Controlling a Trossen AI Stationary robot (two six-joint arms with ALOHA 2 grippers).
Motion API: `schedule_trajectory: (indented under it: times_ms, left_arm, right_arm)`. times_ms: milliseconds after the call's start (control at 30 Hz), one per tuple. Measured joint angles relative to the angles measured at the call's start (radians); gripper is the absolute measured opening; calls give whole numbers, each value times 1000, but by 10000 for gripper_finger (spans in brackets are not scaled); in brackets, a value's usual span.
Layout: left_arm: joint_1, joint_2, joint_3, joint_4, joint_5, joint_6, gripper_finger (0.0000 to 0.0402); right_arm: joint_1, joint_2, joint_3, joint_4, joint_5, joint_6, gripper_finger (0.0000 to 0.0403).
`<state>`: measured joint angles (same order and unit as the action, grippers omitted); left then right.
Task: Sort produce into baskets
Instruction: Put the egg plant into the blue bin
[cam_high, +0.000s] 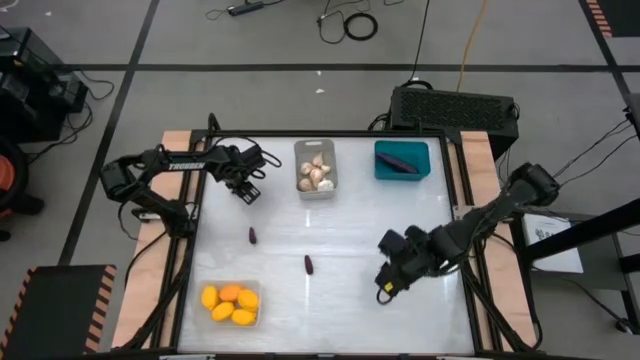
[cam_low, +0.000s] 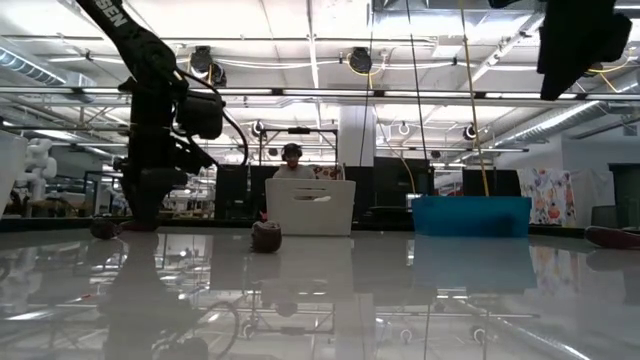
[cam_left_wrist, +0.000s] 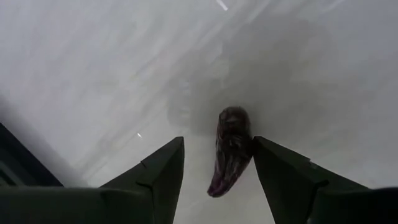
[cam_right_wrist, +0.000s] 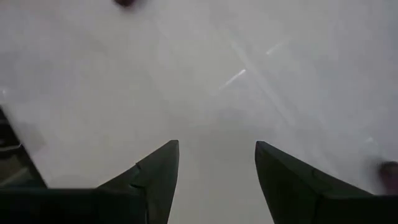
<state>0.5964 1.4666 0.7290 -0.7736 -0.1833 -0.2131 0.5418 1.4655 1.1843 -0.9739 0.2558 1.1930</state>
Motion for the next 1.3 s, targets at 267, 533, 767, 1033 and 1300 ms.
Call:
schedule_trajectory:
  times_ms: [267, 533, 767, 1033, 1300]
  left_arm:
    - [-1, 0, 0, 16, 46, 4, 126]
    - [-12, 0, 10, 33, 107, -140, 50]
    - [-94, 0, 88, 113, 262, -217, 53]
    - [-255, -2, 329, 369, 221, -304, 54]
    - [-385, 104, 365, 948, 40, -337, 54]
  right_arm:
    - [101, 50, 0, 60, 1, 75, 203]
    - [144, 50, 0, 23, 35, 131, 203]
    - [144, 45, 0, -1, 35, 128, 203]
    - [143, 28, 0, -55, 36, 124, 203]
    - [144, 17, -1, -118, 53, 105, 203]
